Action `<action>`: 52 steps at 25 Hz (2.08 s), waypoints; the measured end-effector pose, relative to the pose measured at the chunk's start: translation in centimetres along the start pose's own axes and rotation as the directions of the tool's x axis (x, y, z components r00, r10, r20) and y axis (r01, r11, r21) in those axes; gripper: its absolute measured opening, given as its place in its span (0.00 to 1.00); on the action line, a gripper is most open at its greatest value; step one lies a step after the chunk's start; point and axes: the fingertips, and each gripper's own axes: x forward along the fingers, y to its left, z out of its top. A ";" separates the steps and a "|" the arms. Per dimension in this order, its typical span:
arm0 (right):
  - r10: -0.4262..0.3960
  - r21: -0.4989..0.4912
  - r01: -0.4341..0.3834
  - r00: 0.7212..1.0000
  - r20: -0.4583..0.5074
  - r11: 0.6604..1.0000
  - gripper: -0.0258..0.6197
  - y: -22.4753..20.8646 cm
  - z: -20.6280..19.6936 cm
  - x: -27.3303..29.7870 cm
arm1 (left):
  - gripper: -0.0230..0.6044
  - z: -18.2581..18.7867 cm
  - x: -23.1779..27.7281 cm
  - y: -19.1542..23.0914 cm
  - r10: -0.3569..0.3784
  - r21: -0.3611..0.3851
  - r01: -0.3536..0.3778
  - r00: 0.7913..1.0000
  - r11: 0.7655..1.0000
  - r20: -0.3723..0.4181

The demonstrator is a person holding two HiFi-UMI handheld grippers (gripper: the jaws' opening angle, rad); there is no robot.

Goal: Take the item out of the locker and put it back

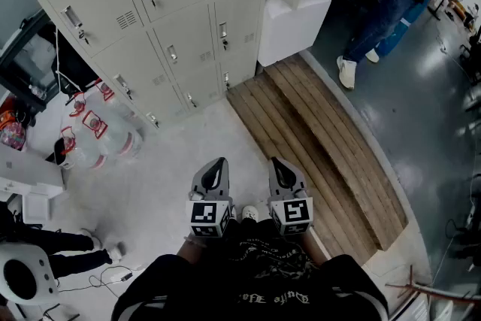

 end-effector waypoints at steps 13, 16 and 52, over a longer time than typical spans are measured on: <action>-0.033 0.048 0.031 0.998 0.050 0.998 0.05 1.1 0.5 1.5 | 0.05 0.8 0.5 1.9 -0.029 0.025 0.029 0.999 0.999 0.029; -0.046 0.073 0.041 0.997 0.058 0.996 0.05 1.5 0.9 2.0 | 0.05 1.0 0.4 2.6 -0.043 0.029 0.042 0.999 0.999 0.033; 0.042 0.076 -0.045 0.998 0.045 0.996 0.05 -12.4 5.9 25.7 | 0.05 6.5 24.0 10.2 0.041 0.016 -0.040 0.999 0.999 -0.010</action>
